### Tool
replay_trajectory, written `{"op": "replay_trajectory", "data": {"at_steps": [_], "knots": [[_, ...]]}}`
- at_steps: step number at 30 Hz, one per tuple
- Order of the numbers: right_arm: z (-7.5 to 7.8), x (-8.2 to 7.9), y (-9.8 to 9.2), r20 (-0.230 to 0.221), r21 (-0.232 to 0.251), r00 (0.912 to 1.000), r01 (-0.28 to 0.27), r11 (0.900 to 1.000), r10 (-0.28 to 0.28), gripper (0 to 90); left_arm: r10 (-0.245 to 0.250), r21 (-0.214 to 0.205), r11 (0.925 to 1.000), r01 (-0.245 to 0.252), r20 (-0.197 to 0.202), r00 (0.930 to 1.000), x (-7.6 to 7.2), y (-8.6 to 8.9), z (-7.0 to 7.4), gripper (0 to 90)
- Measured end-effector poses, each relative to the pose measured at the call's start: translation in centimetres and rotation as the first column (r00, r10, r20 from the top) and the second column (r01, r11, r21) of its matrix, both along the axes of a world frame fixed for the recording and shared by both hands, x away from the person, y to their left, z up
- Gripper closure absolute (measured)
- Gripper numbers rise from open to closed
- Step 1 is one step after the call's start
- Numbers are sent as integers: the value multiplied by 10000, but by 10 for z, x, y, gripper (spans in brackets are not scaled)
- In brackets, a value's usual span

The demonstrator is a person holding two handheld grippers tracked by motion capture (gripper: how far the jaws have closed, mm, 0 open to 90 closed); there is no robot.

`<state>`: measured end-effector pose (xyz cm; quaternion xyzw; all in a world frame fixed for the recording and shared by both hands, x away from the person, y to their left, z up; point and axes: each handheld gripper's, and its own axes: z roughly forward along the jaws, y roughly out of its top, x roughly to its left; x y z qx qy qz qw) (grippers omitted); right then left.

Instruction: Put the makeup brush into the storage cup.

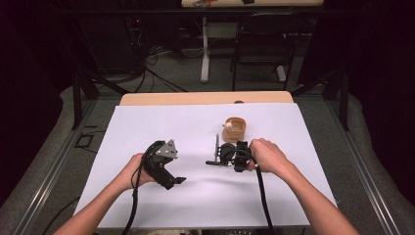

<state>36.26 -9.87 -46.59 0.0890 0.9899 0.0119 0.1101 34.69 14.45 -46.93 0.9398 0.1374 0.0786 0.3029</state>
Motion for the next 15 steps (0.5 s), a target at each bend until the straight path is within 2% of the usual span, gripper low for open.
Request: {"op": "replay_trajectory", "data": {"at_steps": [6, 15], "knots": [[1, -2, 6, 24, -12, 9994, -347, 9994, 347, 773, -314, 274, 9991, 316, -62, 9995, 7, -13, 0, 146], [3, -5, 11, 70, 95, 9978, -664, 9978, 663, 773, -598, 516, 9968, 611, -252, 9979, 15, -30, -8, 181]]}}
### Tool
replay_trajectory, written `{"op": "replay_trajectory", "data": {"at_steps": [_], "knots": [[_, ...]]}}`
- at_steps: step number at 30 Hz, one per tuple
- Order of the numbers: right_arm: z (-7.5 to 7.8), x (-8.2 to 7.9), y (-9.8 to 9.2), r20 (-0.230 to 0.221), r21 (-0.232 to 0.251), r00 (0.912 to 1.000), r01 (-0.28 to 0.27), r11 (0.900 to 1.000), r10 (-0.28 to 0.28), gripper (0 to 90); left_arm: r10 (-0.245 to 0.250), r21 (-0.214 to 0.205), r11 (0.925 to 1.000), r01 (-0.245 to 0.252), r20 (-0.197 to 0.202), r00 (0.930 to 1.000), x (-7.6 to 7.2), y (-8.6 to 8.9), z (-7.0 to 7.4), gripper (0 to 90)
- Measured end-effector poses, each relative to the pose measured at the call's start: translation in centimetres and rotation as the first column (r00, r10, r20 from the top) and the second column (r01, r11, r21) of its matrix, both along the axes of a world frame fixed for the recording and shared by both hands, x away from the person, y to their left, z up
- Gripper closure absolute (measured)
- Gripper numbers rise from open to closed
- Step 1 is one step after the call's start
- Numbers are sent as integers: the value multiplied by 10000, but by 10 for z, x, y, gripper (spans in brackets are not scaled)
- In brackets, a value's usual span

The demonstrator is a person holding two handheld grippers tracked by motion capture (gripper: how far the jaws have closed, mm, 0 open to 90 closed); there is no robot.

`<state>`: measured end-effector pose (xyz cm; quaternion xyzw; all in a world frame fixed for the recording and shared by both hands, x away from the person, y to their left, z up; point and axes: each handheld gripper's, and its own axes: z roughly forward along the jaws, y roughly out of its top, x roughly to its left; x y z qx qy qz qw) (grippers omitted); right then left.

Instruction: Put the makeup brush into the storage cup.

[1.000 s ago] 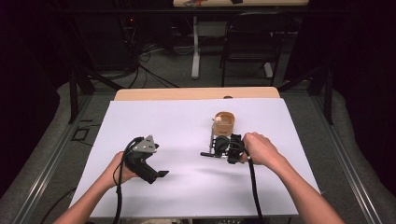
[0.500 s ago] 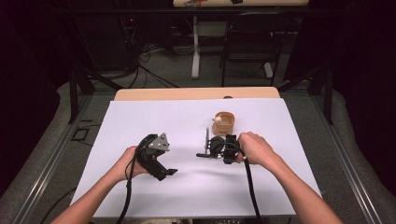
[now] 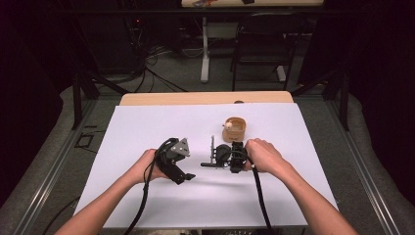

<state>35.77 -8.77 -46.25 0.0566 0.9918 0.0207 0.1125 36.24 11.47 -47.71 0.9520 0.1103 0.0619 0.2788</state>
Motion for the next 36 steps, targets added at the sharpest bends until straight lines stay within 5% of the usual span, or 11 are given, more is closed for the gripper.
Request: {"op": "replay_trajectory", "data": {"at_steps": [8, 20, 24, 29, 36], "knots": [[1, -3, 5, 8, 83, 9998, -203, 9998, 202, 773, -258, -67, 9996, 256, -160, 9995, 3, -12, -7, 309], [-1, -6, 10, -62, 89, 9981, -618, 9981, 618, 772, -694, -451, 9967, 669, -545, 9961, 6, -24, -17, 618], [-1, -7, 12, -65, 37, 9973, -726, 9974, 726, 772, -993, -514, 9941, 951, -862, 9913, 7, -25, -19, 678], [-2, -7, 12, -153, -69, 9966, -813, 9967, 812, 772, -1043, -584, 9933, 1001, -747, 9917, 7, -26, -21, 735], [-4, -7, 12, -229, -75, 9953, -942, 9955, 940, 751, -1565, -694, 9861, 1507, -869, 9839, 3, -24, -25, 789]]}}
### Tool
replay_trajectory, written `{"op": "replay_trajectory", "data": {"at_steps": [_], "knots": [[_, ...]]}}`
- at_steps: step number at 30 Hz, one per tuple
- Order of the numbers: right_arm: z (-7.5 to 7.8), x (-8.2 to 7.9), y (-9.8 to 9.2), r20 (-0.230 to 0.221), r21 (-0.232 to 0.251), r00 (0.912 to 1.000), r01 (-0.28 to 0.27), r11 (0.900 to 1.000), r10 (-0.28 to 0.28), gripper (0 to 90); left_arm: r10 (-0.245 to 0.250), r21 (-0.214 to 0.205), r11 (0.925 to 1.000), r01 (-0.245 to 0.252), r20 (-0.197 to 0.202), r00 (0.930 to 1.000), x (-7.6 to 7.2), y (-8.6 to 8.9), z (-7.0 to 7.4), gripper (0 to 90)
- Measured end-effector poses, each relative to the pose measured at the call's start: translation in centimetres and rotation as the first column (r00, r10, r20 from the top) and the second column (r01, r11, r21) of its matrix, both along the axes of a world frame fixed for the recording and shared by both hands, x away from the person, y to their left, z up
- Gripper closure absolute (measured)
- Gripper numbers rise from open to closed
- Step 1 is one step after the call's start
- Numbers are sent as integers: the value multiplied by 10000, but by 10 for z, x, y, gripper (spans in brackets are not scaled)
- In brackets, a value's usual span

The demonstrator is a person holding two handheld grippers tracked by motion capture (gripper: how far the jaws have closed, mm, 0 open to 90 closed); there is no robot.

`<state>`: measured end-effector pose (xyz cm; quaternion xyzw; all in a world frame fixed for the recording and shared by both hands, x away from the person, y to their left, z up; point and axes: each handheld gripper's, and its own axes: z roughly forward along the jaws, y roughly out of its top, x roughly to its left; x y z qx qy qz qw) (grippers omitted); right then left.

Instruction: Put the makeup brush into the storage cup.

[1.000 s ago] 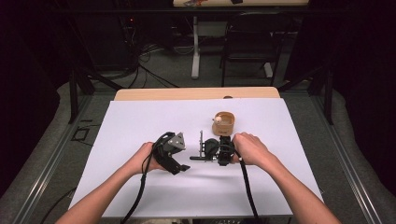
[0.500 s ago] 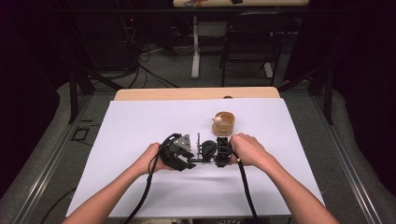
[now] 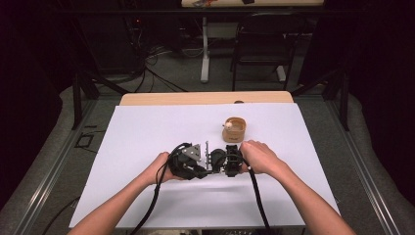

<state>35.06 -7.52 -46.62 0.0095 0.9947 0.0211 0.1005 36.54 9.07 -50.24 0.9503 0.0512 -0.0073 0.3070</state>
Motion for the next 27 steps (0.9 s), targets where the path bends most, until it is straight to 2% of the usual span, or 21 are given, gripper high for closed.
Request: {"op": "replay_trajectory", "data": {"at_steps": [3, 4, 5, 7, 8, 10, 11, 12, 13, 14, 15, 18, 19, 20, 21, 25, 27], "knots": [[0, 1, -1, -118, 52, 9999, 63, 10000, -62, 710, -114, -100, 9999, 114, 74, 9999, -2, 1, -1, 795], [-1, 2, -2, -148, 218, 9998, 125, 9997, -122, 668, -119, -131, 9998, 120, 89, 9999, -2, 2, -1, 795], [-1, 3, -3, -260, 312, 9994, 251, 9992, -243, 577, -55, -160, 9999, 56, 26, 10000, -2, 2, -2, 796], [-2, 4, -6, -401, 449, 9974, 608, 9971, -590, 501, 50, -175, 9998, -49, 57, 10000, -2, 4, -2, 796], [-1, 4, -8, -516, 570, 9963, 719, 9958, -690, 417, 77, -237, 9997, -76, 20, 10000, -1, 5, -2, 796], [0, 5, -16, -547, 1103, 9913, 1252, 9860, -1197, 214, 124, -381, 9992, -124, -2, 9999, -2, 6, -3, 796], [0, 5, -16, -547, 1103, 9913, 1252, 9860, -1197, 214, 86, -419, 9991, -88, -44, 10000, -2, 7, -3, 796], [1, 6, -19, -585, 1360, 9888, 1438, 9802, -1370, 158, 93, -494, 9987, -95, -41, 9999, -2, 7, -3, 796], [1, 6, -22, -551, 1611, 9864, 1618, 9736, -1548, 139, 164, -546, 9984, -166, -48, 9999, -3, 7, -4, 796], [2, 7, -28, -699, 1906, 9798, 1976, 9616, -1874, 84, 139, -518, 9986, -142, -62, 9999, -4, 8, -4, 796], [2, 7, -28, -699, 1906, 9798, 1976, 9616, -1874, 84, 152, -586, 9982, -154, -37, 9999, -4, 8, -5, 796], [1, 7, -36, -749, 2270, 9718, 2351, 9451, -2238, 4, 163, -696, 9974, -165, -32, 9999, -6, 8, -6, 796], [0, 7, -38, -778, 2462, 9700, 2424, 9384, -2302, 0, 161, -741, 9971, -166, -67, 9998, -6, 8, -7, 796], [1, 5, -43, -783, 2759, 9653, 2612, 9250, -2492, 0, 190, -810, 9965, -192, -40, 9998, -7, 8, -7, 796], [1, 5, -43, -783, 2759, 9653, 2612, 9250, -2492, 0, 192, -778, 9968, -195, -50, 9998, -7, 8, -8, 796], [3, 5, -52, -786, 3436, 9588, 2831, 8954, -2730, 0, 278, -933, 9952, -283, -68, 9996, -8, 8, -9, 796], [3, 3, -57, -828, 3708, 9522, 3034, 8778, -2941, 0, 320, -1027, 9942, -324, -52, 9995, -8, 9, -9, 796]]}}
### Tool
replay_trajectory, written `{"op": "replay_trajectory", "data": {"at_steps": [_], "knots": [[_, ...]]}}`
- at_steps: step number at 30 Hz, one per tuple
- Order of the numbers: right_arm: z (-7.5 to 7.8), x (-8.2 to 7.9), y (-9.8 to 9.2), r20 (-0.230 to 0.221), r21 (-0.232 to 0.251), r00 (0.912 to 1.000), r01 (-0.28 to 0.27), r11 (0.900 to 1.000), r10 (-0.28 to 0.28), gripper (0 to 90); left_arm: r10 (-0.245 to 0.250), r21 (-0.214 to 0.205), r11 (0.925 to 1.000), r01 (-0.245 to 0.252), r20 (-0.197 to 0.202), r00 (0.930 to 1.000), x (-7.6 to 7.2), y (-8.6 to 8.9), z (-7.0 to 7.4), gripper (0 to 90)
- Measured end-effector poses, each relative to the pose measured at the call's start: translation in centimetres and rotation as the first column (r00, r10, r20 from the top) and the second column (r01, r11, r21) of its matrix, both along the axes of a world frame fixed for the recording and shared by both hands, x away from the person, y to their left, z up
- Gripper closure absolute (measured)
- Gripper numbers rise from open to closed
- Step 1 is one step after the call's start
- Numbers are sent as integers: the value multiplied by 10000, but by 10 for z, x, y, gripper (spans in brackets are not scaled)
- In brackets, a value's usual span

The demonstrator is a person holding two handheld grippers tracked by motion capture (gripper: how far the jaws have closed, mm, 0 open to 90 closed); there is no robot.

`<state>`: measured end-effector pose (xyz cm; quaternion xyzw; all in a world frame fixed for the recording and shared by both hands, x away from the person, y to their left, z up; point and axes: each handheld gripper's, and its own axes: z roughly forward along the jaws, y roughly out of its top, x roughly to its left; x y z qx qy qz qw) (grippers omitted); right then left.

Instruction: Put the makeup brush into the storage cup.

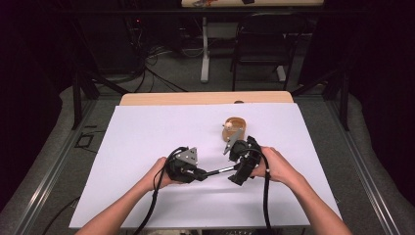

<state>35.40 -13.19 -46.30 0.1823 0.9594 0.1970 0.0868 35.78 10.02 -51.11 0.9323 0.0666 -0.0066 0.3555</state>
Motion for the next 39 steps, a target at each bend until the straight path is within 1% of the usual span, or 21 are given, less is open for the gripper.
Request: {"op": "replay_trajectory", "data": {"at_steps": [1, 5, 8, 10, 12, 13, 15, 17, 18, 19, 20, 22, 23, 26, 29, 30, 31, 35, 37, 38, 39], "knots": [[0, 0, -3, 58, 146, 10000, 55, 9999, -56, 0, 59, -3, 10000, -59, 32, 10000, 0, 1, 0, 796], [0, -3, -12, 232, 673, 9986, 463, 9967, -480, 0, 213, -311, 9993, -213, -4, 9998, 0, 5, -2, 796], [-1, -5, -18, 197, 858, 9976, 646, 9942, -665, 0, 282, -343, 9990, -283, -31, 9996, 0, 7, -4, 796], [-2, -6, -23, 306, 1252, 9960, 798, 9889, -842, 0, 316, -374, 9988, -317, -30, 9995, 0, 8, -5, 797], [-3, -7, -27, 291, 1493, 9944, 958, 9841, -1012, 0, 424, -490, 9979, -426, -65, 9991, 0, 9, -6, 796], [-3, -8, -30, 265, 1537, 9940, 1008, 9830, -1061, 0, 431, -479, 9979, -435, -85, 9990, 0, 10, -6, 797], [-6, -10, -34, 281, 1809, 9918, 1173, 9765, -1244, 0, 510, -532, 9973, -514, -98, 9987, 0, 11, -7, 796], [-10, -12, -37, 253, 1956, 9902, 1297, 9721, -1372, 0, 575, -550, 9968, -578, -81, 9983, 0, 12, -8, 796], [-12, -13, -39, 250, 1955, 9894, 1353, 9713, -1428, 0, 628, -594, 9962, -632, -82, 9980, 0, 13, -9, 796], [-15, -14, -41, 281, 2072, 9876, 1455, 9674, -1545, 0, 646, -605, 9960, -650, -95, 9979, 0, 13, -9, 796], [-18, -15, -43, 166, 2103, 9873, 1509, 9659, -1579, 0, 698, -659, 9953, -704, -115, 9975, 0, 14, -9, 797], [-20, -16, -45, 180, 2159, 9851, 1635, 9626, -1713, 0, 785, -747, 9941, -791, -117, 9968, 0, 14, -9, 797], [-21, -17, -46, 68, 2173, 9849, 1672, 9617, -1728, 0, 818, -776, 9936, -825, -122, 9966, 0, 14, -9, 797], [-24, -18, -50, -85, 2408, 9822, 1840, 9530, -1875, 0, 884, -951, 9915, -893, -141, 9960, 0, 14, -9, 797], [-28, -20, -54, -36, 2499, 9790, 1983, 9478, -2039, 0, 982, -1101, 9889, -994, -161, 9950, -1, 15, -10, 796], [-29, -21, -54, -123, 2518, 9776, 2063, 9455, -2100, 0, 995, -1141, 9883, -1010, -192, 9949, -1, 16, -10, 796], [-30, -21, -55, -119, 2664, 9776, 2055, 9417, -2100, 0, 1031, -1169, 9876, -1048, -204, 9945, -1, 16, -10, 796], [-33, -21, -56, -291, 2790, 9755, 2174, 9354, -2180, 0, 1164, -1347, 9838, -1186, -238, 9929, -2, 16, -11, 796], [-34, -21, -55, -391, 2749, 9756, 2183, 9364, -2160, 0, 1204, -1383, 9829, -1218, -184, 9925, -2, 17, -10, 796], [-35, -21, -54, -415, 2788, 9754, 2194, 9349, -2165, 0, 1199, -1368, 9831, -1214, -192, 9926, -2, 17, -10, 796], [-35, -21, -54, -424, 2776, 9755, 2192, 9353, -2160, 0, 1250, -1461, 9811, -1269, -219, 9919, -2, 17, -10, 796]]}}
